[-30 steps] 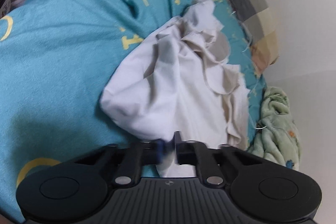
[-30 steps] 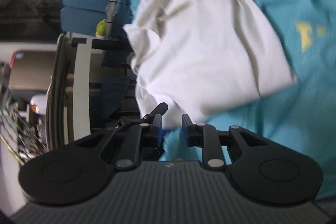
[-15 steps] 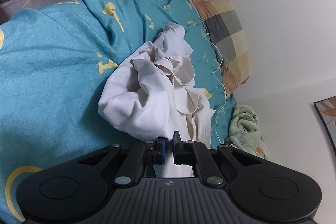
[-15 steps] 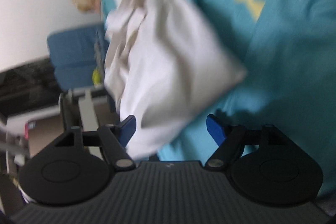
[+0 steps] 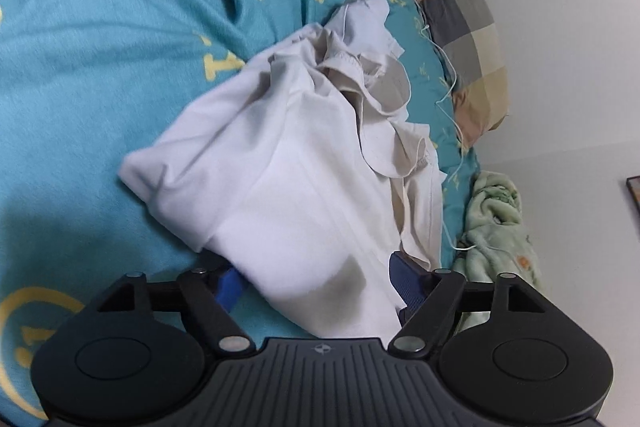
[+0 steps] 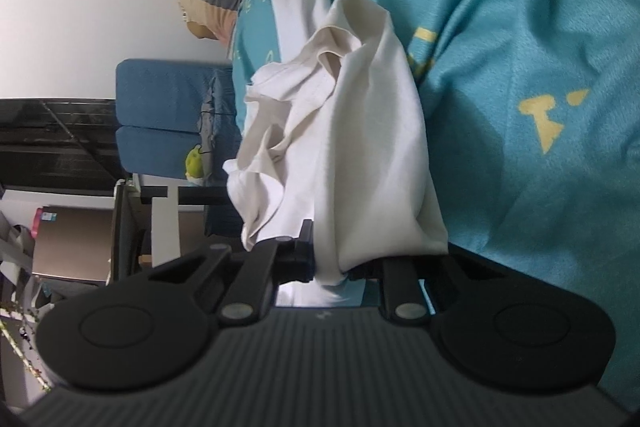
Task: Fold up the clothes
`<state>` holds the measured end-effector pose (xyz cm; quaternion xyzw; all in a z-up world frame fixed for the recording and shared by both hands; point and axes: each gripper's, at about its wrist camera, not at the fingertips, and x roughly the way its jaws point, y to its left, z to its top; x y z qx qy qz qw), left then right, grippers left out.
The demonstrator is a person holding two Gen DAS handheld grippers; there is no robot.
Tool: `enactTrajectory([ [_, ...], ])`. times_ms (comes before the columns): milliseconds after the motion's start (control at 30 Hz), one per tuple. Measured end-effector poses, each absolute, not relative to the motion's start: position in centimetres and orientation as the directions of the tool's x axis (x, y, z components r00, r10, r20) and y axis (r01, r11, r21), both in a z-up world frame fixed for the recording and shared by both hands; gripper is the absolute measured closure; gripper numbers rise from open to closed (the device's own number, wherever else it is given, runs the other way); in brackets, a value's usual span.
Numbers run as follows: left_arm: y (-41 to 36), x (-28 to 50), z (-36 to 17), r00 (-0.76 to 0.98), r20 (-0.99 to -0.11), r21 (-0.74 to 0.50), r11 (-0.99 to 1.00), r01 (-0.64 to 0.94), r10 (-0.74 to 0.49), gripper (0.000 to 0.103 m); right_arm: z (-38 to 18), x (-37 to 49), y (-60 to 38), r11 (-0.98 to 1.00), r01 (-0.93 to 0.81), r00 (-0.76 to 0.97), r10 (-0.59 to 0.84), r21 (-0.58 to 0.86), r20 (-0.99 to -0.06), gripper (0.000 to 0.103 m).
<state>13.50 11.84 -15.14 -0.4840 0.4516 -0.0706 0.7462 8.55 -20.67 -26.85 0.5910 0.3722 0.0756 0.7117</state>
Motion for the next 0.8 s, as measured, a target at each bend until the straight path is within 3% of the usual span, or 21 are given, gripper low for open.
enactTrajectory([
  [167,12.3,14.1,-16.7,0.606,-0.577,-0.815,0.439,-0.380,-0.547,0.035,-25.9,8.6,-21.0,0.299,0.299,0.724,0.547,0.906,-0.420,0.088],
  [333,12.6,13.9,-17.9,0.637,-0.542,-0.840,0.358,-0.407,-0.548,0.079,-25.3,8.6,-21.5,0.328,0.288,0.732,0.530,0.900,-0.428,0.088],
  [400,12.7,13.6,-17.5,0.655,-0.514,-0.858,0.341,-0.385,-0.554,0.090,-25.3,8.7,-21.6,0.339,0.294,0.731,0.522,0.894,-0.439,0.088],
  [800,13.3,12.3,-11.0,0.700,-0.405,-0.910,0.337,-0.243,-0.588,0.096,-19.5,6.6,-21.6,0.432,0.204,0.779,0.472,0.879,-0.413,0.089],
])
